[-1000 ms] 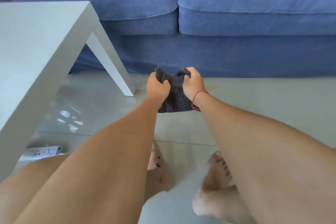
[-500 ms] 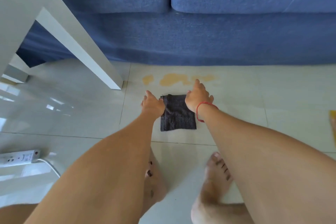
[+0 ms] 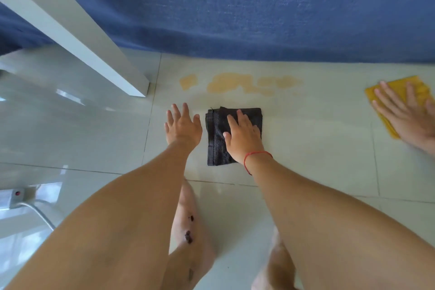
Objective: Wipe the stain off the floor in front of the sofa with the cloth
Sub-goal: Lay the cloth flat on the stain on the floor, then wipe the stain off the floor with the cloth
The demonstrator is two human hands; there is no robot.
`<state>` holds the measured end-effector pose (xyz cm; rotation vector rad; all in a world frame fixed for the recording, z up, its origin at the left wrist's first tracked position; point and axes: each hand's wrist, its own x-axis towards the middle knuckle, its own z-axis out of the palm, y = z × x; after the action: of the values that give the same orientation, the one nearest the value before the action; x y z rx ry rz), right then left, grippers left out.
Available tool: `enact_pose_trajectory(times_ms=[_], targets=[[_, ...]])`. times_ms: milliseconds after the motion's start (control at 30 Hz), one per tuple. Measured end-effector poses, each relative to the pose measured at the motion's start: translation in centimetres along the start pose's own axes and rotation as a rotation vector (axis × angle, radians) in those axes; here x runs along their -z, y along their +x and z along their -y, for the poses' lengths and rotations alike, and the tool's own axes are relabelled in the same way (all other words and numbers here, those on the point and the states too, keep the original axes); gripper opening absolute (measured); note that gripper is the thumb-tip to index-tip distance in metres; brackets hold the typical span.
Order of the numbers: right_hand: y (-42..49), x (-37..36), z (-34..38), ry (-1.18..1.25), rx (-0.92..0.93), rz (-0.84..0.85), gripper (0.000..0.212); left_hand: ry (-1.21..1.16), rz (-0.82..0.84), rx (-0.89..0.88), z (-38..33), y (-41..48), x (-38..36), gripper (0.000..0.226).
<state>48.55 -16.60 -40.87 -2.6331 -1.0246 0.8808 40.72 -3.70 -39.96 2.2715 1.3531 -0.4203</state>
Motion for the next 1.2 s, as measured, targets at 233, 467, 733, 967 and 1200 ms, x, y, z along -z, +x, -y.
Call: enact_pose_trajectory(times_ms=[233,467,733,967,1200], targets=[[1.0,-4.5,-1.2,-0.051,0.061,-0.208,0.059,0.056,-0.024,0.078,1.9,3.5,-2.7,0.065],[2.3,-5.9,-1.7,-0.116,0.023,-0.241,0.074,-0.014,0.097,0.123,2.3,4.1,-3.4,0.065],[4.6,-5.9,0.2,-0.122,-0.041,-0.29,0.066,-0.044,0.146,0.134,2.1,4.1,-3.3,0.065],[4.6,-6.7,0.3,-0.143,0.101,-0.298,0.058,-0.079,0.113,0.09,2.9,4.1,-3.3,0.06],[3.1,-4.8,-4.8,-0.214,0.254,-0.274,0.053,-0.056,-0.057,0.186,4.6,5.2,-2.4,0.068]])
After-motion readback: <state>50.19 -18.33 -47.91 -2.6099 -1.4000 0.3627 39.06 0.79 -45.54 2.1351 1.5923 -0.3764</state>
